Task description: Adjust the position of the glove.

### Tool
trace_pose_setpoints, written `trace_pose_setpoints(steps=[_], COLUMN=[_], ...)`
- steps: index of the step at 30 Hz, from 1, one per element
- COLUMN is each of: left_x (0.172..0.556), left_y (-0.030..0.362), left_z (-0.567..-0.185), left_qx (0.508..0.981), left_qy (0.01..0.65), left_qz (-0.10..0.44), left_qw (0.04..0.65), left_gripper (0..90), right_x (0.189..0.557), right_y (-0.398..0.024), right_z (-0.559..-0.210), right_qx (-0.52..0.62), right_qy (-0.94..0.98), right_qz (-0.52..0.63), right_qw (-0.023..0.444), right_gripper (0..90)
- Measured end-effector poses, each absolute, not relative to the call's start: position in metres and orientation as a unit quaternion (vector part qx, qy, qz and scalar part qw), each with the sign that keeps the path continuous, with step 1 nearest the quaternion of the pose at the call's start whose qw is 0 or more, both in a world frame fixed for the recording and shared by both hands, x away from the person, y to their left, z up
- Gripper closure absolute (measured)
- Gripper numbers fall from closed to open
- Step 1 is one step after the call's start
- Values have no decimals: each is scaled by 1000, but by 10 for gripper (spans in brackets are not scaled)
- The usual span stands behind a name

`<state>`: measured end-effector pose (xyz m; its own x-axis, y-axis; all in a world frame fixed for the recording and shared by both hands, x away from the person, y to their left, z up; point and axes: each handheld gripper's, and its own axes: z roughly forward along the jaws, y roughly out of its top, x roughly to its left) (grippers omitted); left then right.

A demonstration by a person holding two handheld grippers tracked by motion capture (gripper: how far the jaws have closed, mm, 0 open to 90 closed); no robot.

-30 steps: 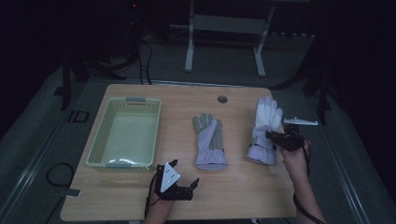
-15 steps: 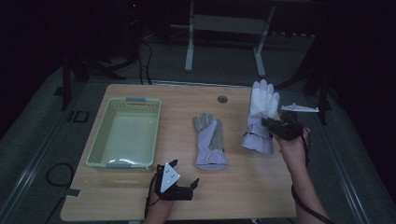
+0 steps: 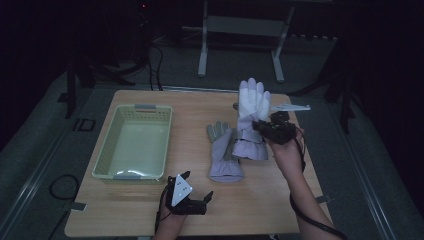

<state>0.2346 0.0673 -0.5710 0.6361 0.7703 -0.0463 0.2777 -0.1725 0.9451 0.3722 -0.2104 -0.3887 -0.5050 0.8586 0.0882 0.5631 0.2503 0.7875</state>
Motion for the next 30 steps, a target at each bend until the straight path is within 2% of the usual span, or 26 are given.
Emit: trace_pose_setpoints(steps=[12,24,30], left_x=[234,235,234], left_y=[67,67,68], left_z=[-571,-571,-571], left_qx=[731,730,731], left_qy=[357,358,357], left_qz=[229,230,230], left_qw=[534,534,534], left_gripper=[0,0,0], right_x=[369,389,394], right_y=[-160,-146,-142], right_z=[-412,-462,-477], right_qx=[455,483,486], right_qy=[794,806,813], right_qz=[373,316,296], right_qw=[156,131,121], right_gripper=[801,801,797])
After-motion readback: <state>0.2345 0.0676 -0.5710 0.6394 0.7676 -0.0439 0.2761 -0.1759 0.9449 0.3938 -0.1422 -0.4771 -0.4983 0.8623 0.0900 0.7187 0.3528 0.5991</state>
